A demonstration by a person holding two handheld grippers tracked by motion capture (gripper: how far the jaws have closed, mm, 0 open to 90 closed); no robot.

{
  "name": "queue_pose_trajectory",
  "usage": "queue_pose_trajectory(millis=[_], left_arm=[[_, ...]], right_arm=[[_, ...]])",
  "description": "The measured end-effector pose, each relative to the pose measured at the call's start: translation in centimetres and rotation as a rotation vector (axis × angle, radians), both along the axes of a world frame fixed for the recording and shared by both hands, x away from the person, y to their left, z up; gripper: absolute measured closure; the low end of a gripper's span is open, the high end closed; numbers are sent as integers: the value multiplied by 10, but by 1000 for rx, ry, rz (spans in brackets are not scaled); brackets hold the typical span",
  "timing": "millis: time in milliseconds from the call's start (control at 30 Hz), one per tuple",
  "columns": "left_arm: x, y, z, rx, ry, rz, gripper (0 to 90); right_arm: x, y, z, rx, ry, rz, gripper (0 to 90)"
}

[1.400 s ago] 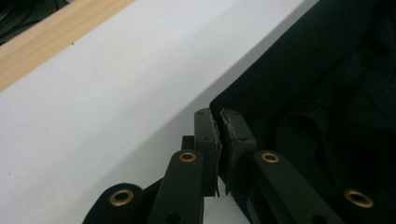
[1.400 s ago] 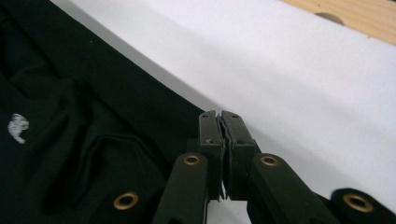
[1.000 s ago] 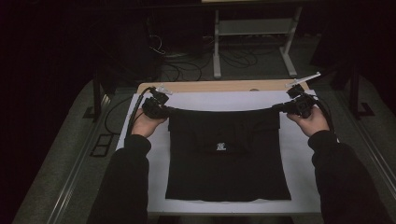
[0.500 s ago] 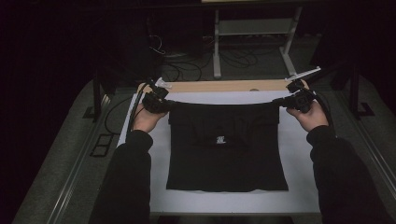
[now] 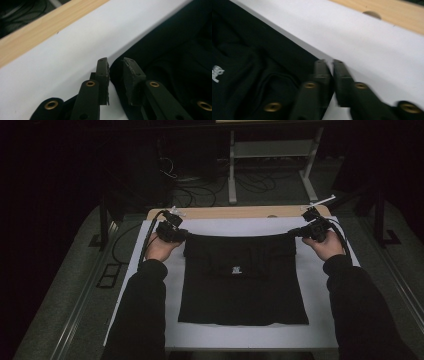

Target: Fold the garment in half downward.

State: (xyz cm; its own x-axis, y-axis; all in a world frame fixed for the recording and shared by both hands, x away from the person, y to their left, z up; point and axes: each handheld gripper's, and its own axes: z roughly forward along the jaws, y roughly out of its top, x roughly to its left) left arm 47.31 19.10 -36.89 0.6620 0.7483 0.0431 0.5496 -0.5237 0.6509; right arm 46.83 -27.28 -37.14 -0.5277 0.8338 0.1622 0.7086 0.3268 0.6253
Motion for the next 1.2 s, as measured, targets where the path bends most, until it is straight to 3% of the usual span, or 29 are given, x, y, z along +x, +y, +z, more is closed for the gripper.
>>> queue_pose_trajectory(millis=[33,100,200,233,267,367,400,633,733,800,867,900,967,1033,1133,1200], left_arm=[[0,0,0,0,0,0,727],[2,6,-5,-71,38,27,673],[2,10,-7,-108,43,33,548],[2,11,-9,-121,43,42,548],[1,13,-10,-134,37,53,476],[1,17,-13,-157,41,66,419],[1,19,-14,-182,52,75,373],[2,25,-13,-210,69,62,268],[1,25,-12,-270,85,46,248],[0,22,-11,-278,81,16,233],[-1,21,-11,-281,83,4,149],[-1,19,-10,-280,84,-2,149],[-3,15,-10,-311,79,-29,118],[-3,10,-10,-305,73,-29,0],[-4,5,-10,-287,52,-42,0],[-4,3,-10,-302,37,-42,0]], right_arm=[[0,0,0,0,0,0,762],[3,-3,-8,16,22,3,704],[3,-6,-14,19,36,4,665],[3,-6,-14,19,36,4,665],[2,-8,-15,30,32,0,619],[1,-11,-16,42,35,-11,587],[1,-14,-16,49,34,-25,560],[-1,-22,-16,60,10,-24,408],[-1,-23,-16,80,15,-16,366],[-1,-23,-16,84,11,-7,322],[-2,-20,-14,77,-6,-2,191],[-2,-20,-14,77,-6,-2,191],[-3,-17,-13,66,-21,-8,123],[-3,-15,-12,75,-31,-11,19],[-3,-13,-11,78,-32,-9,0],[-3,-12,-11,87,-36,1,0]])
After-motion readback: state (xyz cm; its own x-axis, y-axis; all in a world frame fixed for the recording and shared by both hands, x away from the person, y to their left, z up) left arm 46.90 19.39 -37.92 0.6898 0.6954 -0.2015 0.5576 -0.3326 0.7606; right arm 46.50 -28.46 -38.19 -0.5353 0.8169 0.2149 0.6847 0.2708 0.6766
